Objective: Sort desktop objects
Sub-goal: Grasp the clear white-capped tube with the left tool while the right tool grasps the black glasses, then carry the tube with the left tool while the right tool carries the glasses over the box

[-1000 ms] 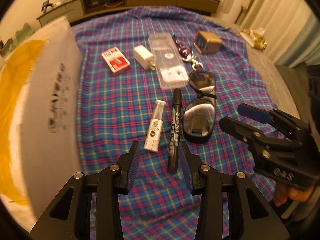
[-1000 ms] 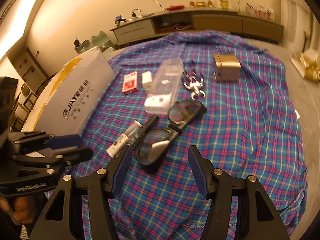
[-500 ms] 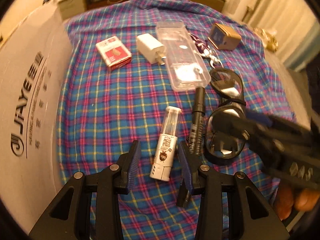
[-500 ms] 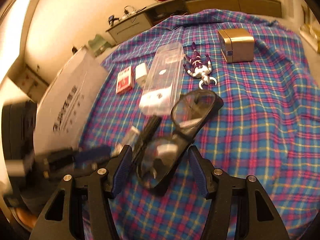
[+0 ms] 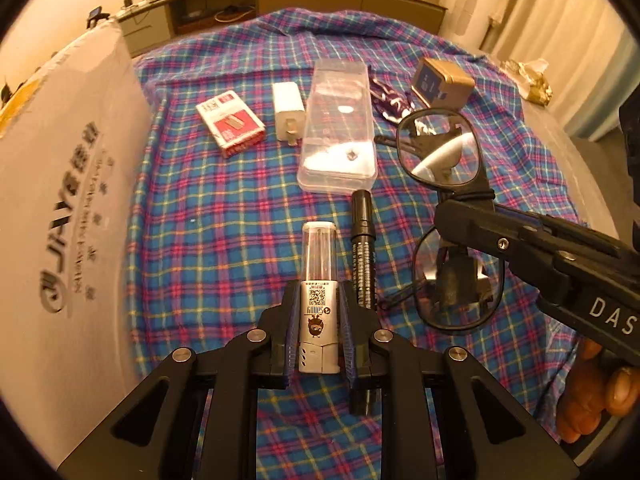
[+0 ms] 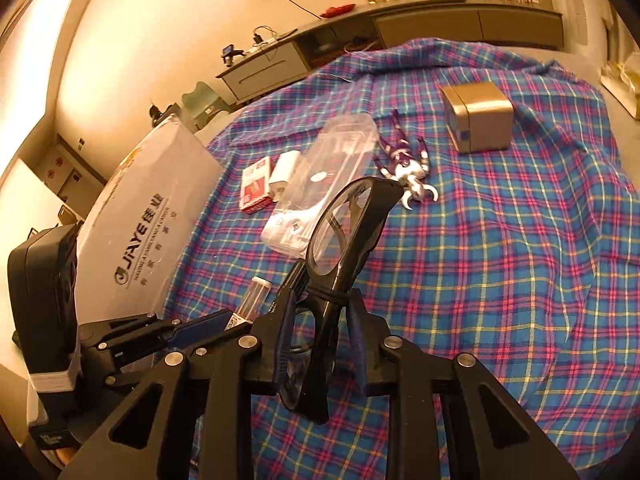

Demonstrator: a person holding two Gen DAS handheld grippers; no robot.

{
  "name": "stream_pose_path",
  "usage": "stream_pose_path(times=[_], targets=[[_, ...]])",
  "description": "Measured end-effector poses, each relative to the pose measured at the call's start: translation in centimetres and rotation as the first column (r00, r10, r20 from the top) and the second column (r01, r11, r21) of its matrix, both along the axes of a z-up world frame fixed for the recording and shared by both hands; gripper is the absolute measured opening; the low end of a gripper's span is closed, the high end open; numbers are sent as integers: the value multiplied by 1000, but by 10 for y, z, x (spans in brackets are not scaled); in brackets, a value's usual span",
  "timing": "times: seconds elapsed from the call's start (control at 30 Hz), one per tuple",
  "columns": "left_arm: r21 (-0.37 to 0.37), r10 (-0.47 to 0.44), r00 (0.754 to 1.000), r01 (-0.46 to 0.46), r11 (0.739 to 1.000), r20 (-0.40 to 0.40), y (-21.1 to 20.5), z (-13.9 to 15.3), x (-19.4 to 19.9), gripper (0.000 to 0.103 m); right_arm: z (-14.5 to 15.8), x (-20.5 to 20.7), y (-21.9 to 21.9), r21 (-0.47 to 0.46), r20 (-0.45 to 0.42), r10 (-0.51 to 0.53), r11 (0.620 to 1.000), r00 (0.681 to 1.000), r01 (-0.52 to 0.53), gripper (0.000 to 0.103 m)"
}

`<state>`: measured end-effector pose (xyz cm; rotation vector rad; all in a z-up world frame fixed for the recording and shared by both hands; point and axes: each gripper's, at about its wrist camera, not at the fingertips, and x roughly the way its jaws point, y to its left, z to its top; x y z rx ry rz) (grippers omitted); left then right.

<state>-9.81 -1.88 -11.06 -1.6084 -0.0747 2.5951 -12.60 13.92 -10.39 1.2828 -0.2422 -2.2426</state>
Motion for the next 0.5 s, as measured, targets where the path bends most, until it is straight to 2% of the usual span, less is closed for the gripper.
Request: stream_pose_path(times=[0.2,0.5], targets=[[13,22,999,-22,1000,-39,-4,22,16,19,17,13,4,-18,-51,-5,1000,999,4,24],[9,18,995,-17,1000,-97,-2,53,34,19,27,32,2,-2,-84,24,1000,996,-24,22]])
